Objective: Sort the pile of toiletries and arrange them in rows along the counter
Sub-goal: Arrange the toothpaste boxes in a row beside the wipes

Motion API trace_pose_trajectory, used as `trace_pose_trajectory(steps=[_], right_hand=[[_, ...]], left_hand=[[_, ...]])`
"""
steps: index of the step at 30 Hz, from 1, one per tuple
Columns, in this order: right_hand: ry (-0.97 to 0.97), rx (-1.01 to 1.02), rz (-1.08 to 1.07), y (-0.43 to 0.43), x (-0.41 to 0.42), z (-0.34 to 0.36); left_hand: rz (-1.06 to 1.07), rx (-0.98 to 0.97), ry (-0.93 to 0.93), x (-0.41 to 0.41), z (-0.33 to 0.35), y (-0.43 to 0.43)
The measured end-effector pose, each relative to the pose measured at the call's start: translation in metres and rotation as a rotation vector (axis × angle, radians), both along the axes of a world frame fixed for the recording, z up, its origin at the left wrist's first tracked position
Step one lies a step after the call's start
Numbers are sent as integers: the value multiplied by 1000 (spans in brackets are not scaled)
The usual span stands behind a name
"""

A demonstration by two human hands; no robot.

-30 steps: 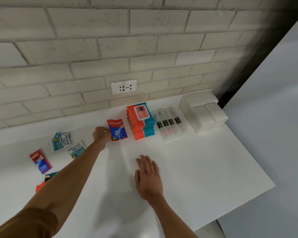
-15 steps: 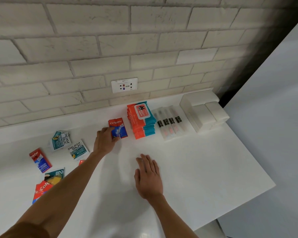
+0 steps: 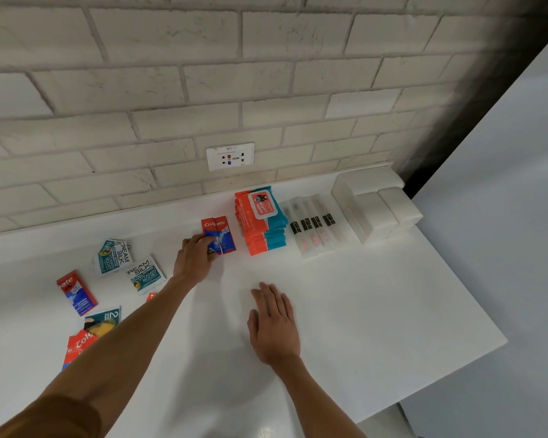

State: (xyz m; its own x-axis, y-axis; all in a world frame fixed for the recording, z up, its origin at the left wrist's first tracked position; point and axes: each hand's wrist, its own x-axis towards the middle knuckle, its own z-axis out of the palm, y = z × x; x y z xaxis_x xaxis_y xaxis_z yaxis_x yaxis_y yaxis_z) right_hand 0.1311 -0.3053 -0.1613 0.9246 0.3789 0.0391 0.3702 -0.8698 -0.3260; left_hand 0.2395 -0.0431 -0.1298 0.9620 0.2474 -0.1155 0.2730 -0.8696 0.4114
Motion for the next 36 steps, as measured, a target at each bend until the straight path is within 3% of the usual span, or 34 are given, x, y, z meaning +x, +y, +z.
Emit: trace_pose_trajectory(steps=[8,15,19,24,31,36], right_hand=[[5,-21,6,0,1,0],[10,-25,-3,5,-2,-4],[70,91,-96,29,-17,-1],[91,208,-84,82,-66,0],[36,108,-30,128,-137,-12],[-12,23,-51,130,-156,-18]], left_hand=[[39,-72,-49,-23,21,0],[26,-133,-157,-99,42,13],[63,-175,-216,-159,47,32],[173,-187,-132,-222,41,65],[223,-225,-76,-251,41,85],[154,-142,17,-239,33,83]])
